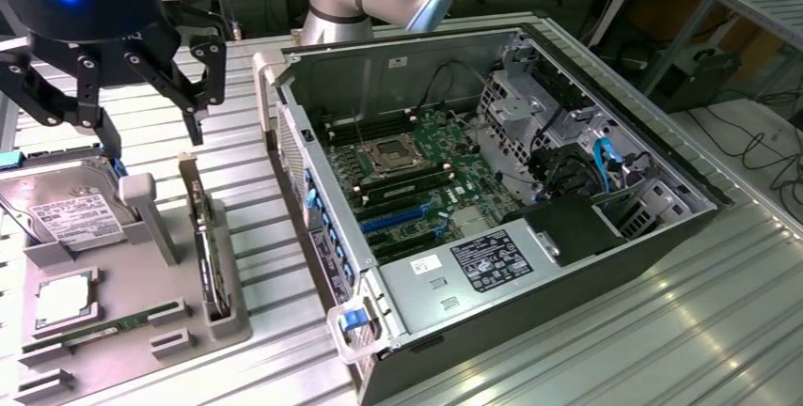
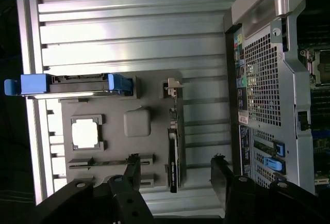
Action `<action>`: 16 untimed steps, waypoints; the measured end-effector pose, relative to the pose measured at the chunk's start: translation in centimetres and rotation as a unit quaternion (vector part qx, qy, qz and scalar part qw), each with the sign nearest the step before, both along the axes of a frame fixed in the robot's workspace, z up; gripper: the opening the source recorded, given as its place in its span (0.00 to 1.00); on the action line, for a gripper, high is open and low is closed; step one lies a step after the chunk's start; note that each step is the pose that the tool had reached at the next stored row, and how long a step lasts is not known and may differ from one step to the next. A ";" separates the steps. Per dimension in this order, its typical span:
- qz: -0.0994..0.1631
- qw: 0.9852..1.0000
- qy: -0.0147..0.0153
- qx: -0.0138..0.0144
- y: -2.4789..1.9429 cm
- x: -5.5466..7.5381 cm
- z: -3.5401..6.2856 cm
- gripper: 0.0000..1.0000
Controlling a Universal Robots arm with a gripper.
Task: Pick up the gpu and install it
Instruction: 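Pick up the gpu and move the gpu toward the slot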
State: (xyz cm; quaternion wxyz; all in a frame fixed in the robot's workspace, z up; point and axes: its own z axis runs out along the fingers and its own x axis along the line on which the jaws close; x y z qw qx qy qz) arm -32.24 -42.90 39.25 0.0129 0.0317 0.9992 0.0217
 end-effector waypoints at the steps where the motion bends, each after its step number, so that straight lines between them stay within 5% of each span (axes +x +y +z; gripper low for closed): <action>1: 0.002 1.000 0.000 0.000 0.00 0.1 -0.03 0.66; 5: 0.004 1.000 0.000 0.000 -0.01 1.0 -0.22 0.66; 16: 0.037 0.999 0.000 0.000 -0.03 1.1 -2.02 0.66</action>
